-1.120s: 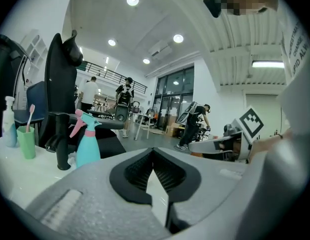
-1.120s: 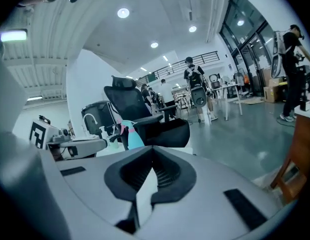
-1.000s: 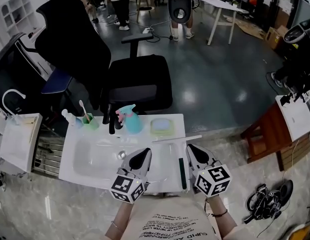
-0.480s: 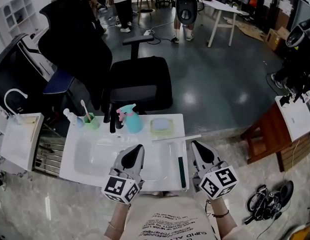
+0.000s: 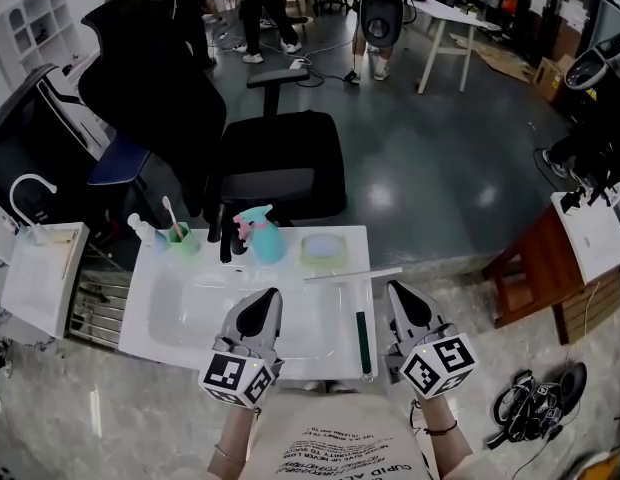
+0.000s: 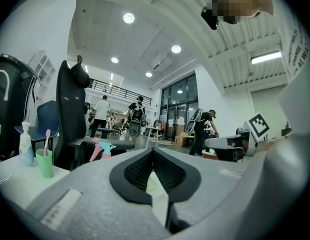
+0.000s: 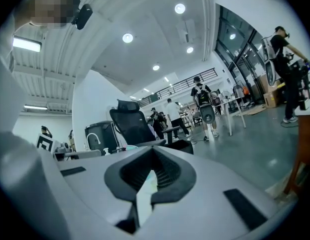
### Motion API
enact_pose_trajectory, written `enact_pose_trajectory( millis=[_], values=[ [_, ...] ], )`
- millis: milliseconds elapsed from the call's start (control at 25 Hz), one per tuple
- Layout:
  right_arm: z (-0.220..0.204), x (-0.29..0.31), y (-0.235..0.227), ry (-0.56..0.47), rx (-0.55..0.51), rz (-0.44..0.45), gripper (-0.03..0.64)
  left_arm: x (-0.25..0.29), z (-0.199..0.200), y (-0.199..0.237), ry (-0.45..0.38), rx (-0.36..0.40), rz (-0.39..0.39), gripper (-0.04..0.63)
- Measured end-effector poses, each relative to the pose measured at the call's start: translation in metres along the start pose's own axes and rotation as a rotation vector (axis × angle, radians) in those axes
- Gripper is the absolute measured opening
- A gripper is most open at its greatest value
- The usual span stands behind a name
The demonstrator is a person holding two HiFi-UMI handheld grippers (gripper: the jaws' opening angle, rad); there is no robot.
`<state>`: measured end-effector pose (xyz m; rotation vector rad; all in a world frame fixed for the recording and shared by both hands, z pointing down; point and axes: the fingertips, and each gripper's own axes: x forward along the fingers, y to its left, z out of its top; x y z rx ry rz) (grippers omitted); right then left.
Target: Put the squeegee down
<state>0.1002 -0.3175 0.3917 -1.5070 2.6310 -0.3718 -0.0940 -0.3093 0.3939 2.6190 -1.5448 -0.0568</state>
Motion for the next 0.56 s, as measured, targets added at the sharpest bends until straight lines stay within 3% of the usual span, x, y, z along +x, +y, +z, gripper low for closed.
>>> enact_pose_trajectory(
  millis=[560],
  values=[
    [-0.017, -0.007, -0.015, 0.016, 0.035, -0.08, 0.003, -0.011, -0.006, 0.011, 0.009, -0.018, 0.04, 0.022]
  ],
)
